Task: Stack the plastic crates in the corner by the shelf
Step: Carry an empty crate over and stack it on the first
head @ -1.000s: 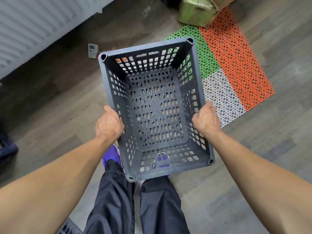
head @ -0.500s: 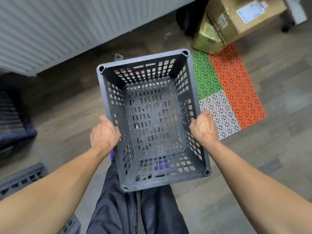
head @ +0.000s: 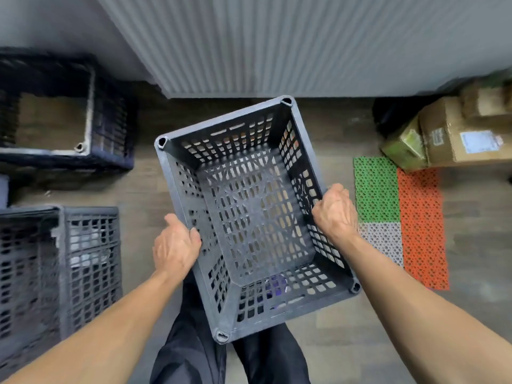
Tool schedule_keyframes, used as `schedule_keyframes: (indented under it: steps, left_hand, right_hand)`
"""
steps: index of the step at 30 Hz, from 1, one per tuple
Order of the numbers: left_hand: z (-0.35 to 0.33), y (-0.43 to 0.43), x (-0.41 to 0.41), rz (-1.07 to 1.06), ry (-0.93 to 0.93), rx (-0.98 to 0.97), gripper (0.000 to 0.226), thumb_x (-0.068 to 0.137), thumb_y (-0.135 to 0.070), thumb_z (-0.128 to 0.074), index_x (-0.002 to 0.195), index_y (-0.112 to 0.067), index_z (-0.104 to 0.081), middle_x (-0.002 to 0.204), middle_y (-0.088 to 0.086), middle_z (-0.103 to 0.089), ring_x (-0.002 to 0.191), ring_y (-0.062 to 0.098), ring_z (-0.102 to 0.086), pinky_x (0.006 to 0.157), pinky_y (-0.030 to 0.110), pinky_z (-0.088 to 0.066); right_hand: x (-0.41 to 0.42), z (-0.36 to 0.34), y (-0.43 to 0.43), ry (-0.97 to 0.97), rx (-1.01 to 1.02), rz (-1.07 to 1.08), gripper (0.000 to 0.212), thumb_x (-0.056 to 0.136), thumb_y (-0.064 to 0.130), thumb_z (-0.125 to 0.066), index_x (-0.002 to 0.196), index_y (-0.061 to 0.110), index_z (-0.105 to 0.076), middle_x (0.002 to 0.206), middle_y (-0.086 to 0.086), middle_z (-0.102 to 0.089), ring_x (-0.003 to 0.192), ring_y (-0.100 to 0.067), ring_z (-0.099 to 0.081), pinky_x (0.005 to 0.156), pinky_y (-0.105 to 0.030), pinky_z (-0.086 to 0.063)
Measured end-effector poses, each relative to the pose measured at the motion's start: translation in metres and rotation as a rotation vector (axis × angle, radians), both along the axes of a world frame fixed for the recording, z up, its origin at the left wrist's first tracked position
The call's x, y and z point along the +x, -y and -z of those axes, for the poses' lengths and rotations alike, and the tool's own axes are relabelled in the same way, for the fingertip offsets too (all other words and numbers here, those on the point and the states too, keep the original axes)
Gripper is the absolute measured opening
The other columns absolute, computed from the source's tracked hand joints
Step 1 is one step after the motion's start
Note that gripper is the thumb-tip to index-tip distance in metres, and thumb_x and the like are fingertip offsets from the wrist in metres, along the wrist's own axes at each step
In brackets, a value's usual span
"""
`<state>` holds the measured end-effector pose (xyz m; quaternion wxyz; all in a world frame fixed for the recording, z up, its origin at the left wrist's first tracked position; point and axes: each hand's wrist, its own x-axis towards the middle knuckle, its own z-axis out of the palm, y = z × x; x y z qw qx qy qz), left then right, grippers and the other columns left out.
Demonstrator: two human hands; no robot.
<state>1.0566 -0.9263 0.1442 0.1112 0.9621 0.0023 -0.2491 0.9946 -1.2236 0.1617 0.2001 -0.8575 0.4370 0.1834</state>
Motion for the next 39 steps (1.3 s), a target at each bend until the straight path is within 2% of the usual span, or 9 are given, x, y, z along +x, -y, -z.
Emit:
schedule_keyframes:
  steps: [4,7,11,15,18,23,27,33,39]
  left_hand:
    - [-0.020,-0.049,0.014,-0.154,-0.015,0.010,0.028,0.096,-0.028,-0.051,0.101,-0.003,-0.038,0.076,0.011,-0.058,0.069,0.035,-0.057,0.060,0.040,-0.044]
    - [-0.044,-0.080,0.029,-0.266,0.005,0.019,0.025,0.095,-0.029,-0.052,0.096,-0.008,-0.038,0.073,0.008,-0.056,0.065,0.032,-0.054,0.057,0.036,-0.038]
    - [-0.071,-0.122,0.061,-0.390,0.025,0.005,0.025,0.094,-0.030,-0.054,0.094,-0.011,-0.038,0.071,0.008,-0.060,0.062,0.031,-0.058,0.055,0.035,-0.044]
    - [-0.090,-0.161,0.098,-0.517,0.017,-0.008,0.026,0.093,-0.035,-0.053,0.098,-0.014,-0.039,0.085,0.014,-0.065,0.079,0.039,-0.062,0.069,0.044,-0.052]
    - [-0.097,-0.190,0.119,-0.593,0.036,-0.023,0.025,0.094,-0.035,-0.051,0.097,-0.014,-0.037,0.090,0.018,-0.065,0.085,0.042,-0.061,0.071,0.045,-0.051]
    - [-0.110,-0.228,0.145,-0.676,0.070,-0.033,0.025,0.094,-0.034,-0.052,0.098,-0.013,-0.040,0.087,0.018,-0.066,0.079,0.039,-0.062,0.064,0.042,-0.050]
    - [-0.119,-0.248,0.161,-0.748,0.089,-0.036,0.025,0.094,-0.035,-0.053,0.097,-0.013,-0.042,0.087,0.016,-0.067,0.078,0.038,-0.063,0.066,0.042,-0.051]
    - [-0.126,-0.258,0.187,-0.852,0.086,-0.003,0.025,0.096,-0.035,-0.052,0.099,-0.012,-0.043,0.089,0.016,-0.066,0.080,0.038,-0.063,0.062,0.036,-0.040]
    - [-0.130,-0.251,0.219,-0.959,0.064,0.080,0.026,0.097,-0.033,-0.051,0.102,-0.009,-0.045,0.076,0.009,-0.057,0.065,0.028,-0.047,0.061,0.035,-0.039]
  right_hand:
    - [0.046,-0.021,-0.041,0.011,0.008,-0.102,0.031,0.085,0.011,-0.049,0.115,0.001,-0.050,0.117,-0.019,-0.055,0.106,-0.039,-0.055,0.090,-0.044,-0.045]
    - [0.082,-0.044,-0.071,0.021,0.006,-0.137,0.024,0.083,0.009,-0.050,0.106,0.004,-0.053,0.107,-0.015,-0.059,0.095,-0.034,-0.059,0.082,-0.042,-0.048]
    - [0.131,-0.074,-0.113,0.042,-0.005,-0.212,0.016,0.083,0.010,-0.050,0.098,0.008,-0.051,0.098,-0.012,-0.059,0.088,-0.033,-0.060,0.077,-0.043,-0.051]
    - [0.179,-0.090,-0.153,0.087,-0.009,-0.303,0.016,0.080,0.013,-0.046,0.096,0.012,-0.049,0.095,-0.009,-0.058,0.080,-0.031,-0.058,0.074,-0.043,-0.052]
    - [0.214,-0.096,-0.180,0.098,-0.008,-0.391,0.015,0.079,0.016,-0.049,0.094,0.013,-0.049,0.093,-0.008,-0.058,0.079,-0.028,-0.057,0.074,-0.043,-0.053]
    - [0.260,-0.107,-0.219,0.127,0.000,-0.496,0.011,0.083,0.014,-0.051,0.093,0.013,-0.046,0.092,-0.006,-0.055,0.079,-0.027,-0.056,0.070,-0.042,-0.050]
    - [0.299,-0.113,-0.242,0.134,0.020,-0.587,0.010,0.083,0.012,-0.049,0.093,0.012,-0.045,0.090,-0.006,-0.054,0.078,-0.025,-0.055,0.068,-0.041,-0.047]
    - [0.361,-0.106,-0.263,0.137,0.035,-0.699,0.018,0.084,0.013,-0.047,0.101,0.007,-0.049,0.097,-0.008,-0.055,0.082,-0.027,-0.054,0.071,-0.039,-0.044]
    - [0.421,-0.102,-0.273,0.126,0.096,-0.795,0.012,0.086,0.011,-0.047,0.096,0.012,-0.041,0.100,-0.010,-0.053,0.082,-0.024,-0.047,0.073,-0.034,-0.036]
